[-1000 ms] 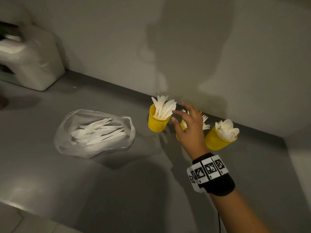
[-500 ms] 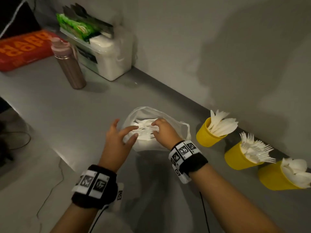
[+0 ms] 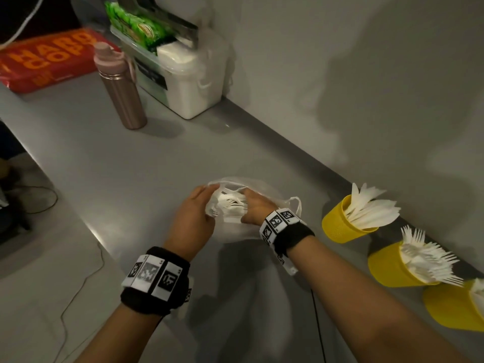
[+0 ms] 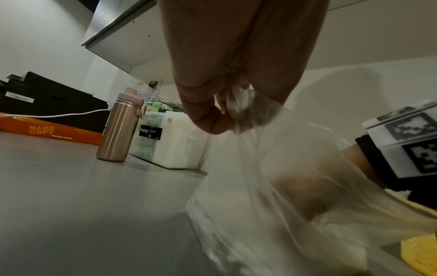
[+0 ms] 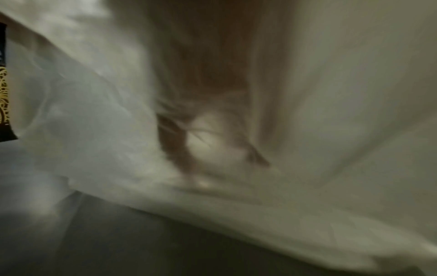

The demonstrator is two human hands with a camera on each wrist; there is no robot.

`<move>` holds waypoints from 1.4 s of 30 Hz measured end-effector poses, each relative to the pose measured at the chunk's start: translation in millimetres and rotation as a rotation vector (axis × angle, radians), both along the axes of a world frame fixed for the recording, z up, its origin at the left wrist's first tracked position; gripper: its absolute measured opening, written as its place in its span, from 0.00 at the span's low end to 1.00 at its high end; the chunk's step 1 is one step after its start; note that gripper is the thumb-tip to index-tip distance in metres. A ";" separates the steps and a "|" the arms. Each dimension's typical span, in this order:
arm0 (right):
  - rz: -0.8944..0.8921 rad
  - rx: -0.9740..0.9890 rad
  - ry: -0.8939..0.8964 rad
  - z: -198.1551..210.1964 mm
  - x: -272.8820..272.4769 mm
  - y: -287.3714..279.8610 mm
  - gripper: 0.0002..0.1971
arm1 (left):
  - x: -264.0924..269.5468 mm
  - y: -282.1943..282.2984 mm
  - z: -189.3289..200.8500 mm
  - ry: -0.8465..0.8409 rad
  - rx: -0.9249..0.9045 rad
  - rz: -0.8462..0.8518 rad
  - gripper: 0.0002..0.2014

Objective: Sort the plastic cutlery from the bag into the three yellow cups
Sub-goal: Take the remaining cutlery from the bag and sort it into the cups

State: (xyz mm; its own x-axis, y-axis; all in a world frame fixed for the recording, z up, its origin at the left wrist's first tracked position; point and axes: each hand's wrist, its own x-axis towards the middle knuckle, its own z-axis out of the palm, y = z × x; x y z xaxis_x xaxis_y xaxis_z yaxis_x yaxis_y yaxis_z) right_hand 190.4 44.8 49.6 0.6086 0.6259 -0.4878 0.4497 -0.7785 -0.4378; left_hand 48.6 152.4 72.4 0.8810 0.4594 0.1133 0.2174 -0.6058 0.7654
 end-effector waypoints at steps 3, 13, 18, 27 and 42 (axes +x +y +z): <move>0.020 -0.028 0.007 1.2 2.1 -0.5 0.29 | 0.3 1.8 1.0 -0.009 0.003 -0.011 0.33; 0.056 -0.111 -0.040 -4.2 3.2 -6.4 0.22 | -1.6 1.6 0.5 0.028 -0.003 -0.011 0.34; 0.095 -0.156 -0.114 -7.7 3.1 -2.2 0.23 | 0.4 2.6 0.3 0.033 -0.006 -0.034 0.33; 0.134 -0.097 -0.265 -5.0 -0.3 -5.5 0.15 | 2.6 7.3 8.9 0.047 -0.001 -0.050 0.34; 0.204 -0.046 -0.421 74.8 -33.4 -44.5 0.13 | 15.6 -0.8 26.9 0.131 -0.014 -0.027 0.30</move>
